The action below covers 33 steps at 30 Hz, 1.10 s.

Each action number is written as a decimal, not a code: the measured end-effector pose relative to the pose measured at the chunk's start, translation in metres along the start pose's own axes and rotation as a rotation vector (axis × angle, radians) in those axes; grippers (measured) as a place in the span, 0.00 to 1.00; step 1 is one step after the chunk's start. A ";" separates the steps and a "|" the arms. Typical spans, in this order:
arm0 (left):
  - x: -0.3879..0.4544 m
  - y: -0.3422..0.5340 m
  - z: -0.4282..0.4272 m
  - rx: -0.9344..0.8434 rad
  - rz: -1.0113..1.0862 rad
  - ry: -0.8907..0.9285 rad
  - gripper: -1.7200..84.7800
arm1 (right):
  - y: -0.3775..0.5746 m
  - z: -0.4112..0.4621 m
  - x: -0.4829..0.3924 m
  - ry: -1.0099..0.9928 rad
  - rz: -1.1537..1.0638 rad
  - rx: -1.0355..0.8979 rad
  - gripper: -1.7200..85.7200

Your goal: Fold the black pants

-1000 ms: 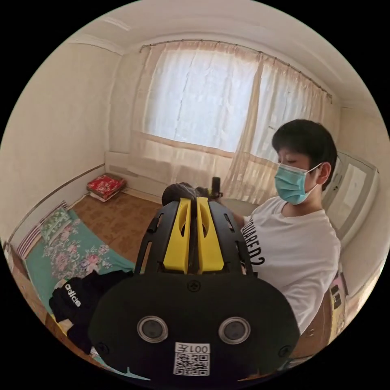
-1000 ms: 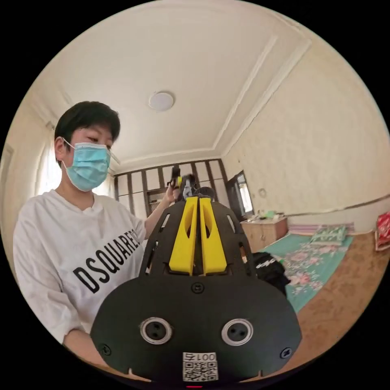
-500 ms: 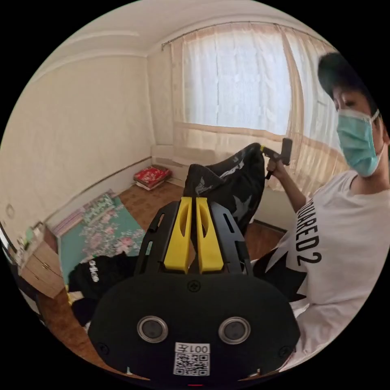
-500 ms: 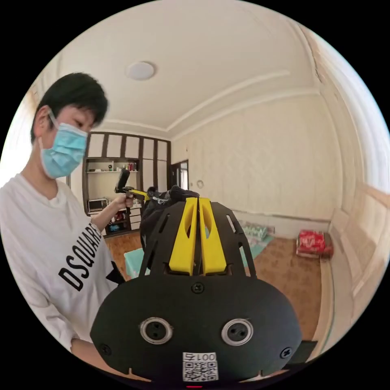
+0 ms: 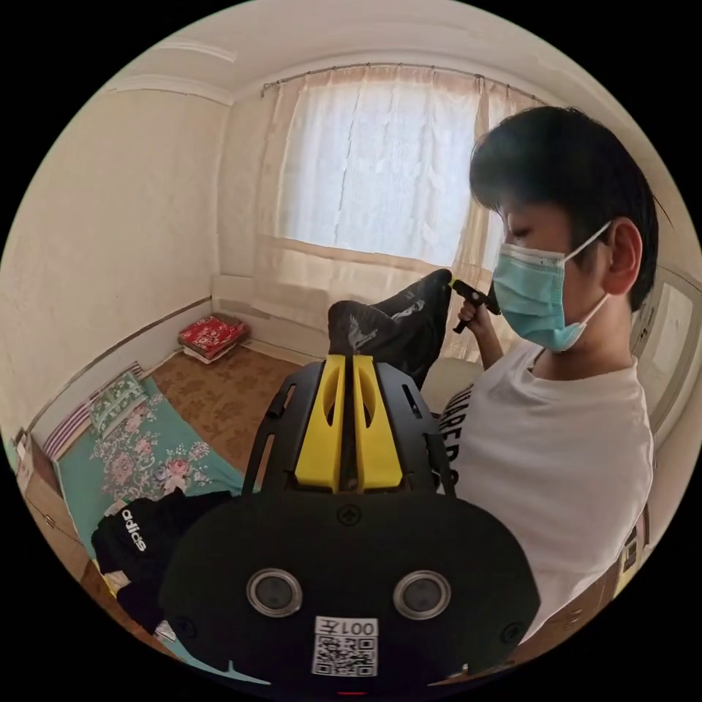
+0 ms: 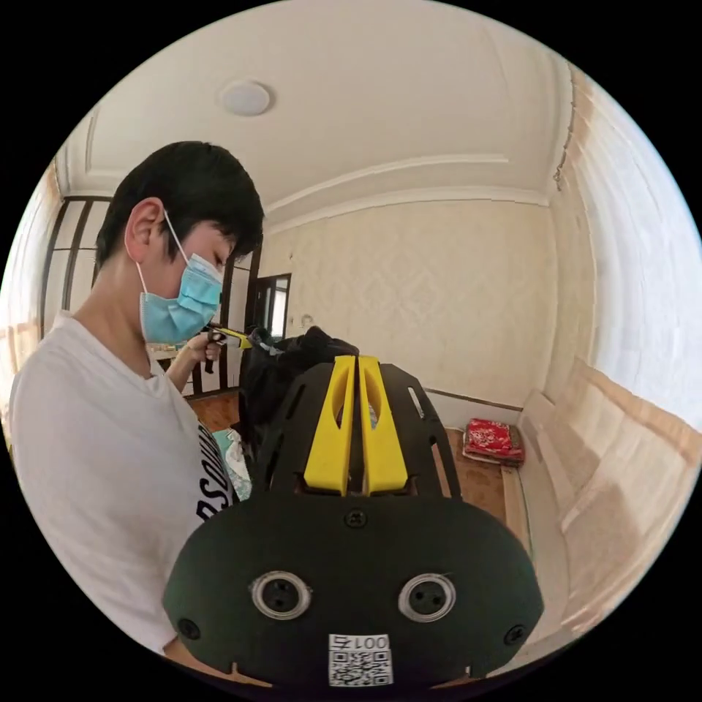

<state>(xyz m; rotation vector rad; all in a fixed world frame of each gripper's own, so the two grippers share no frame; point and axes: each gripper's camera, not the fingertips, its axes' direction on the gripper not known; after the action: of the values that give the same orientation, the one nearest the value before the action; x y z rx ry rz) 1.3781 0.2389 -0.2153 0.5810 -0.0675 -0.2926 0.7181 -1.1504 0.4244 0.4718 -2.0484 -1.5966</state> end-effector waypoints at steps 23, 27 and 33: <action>-0.563 0.161 0.665 -0.340 -0.859 -0.373 0.01 | 0.296 0.824 0.429 0.133 0.238 -0.750 0.03; -0.601 0.238 0.732 -0.244 -1.010 -0.439 0.04 | 0.384 0.928 0.455 0.120 0.280 -0.995 0.04; -0.616 0.342 0.762 -0.074 -1.063 -0.416 0.10 | 0.453 0.925 0.490 0.023 0.290 -0.904 0.12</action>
<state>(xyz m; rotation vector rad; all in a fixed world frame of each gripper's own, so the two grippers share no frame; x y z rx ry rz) 0.7654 0.2859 0.6206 0.4305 -0.1448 -1.4430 -0.2009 -0.5707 0.7698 -0.1343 -1.1071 -2.0664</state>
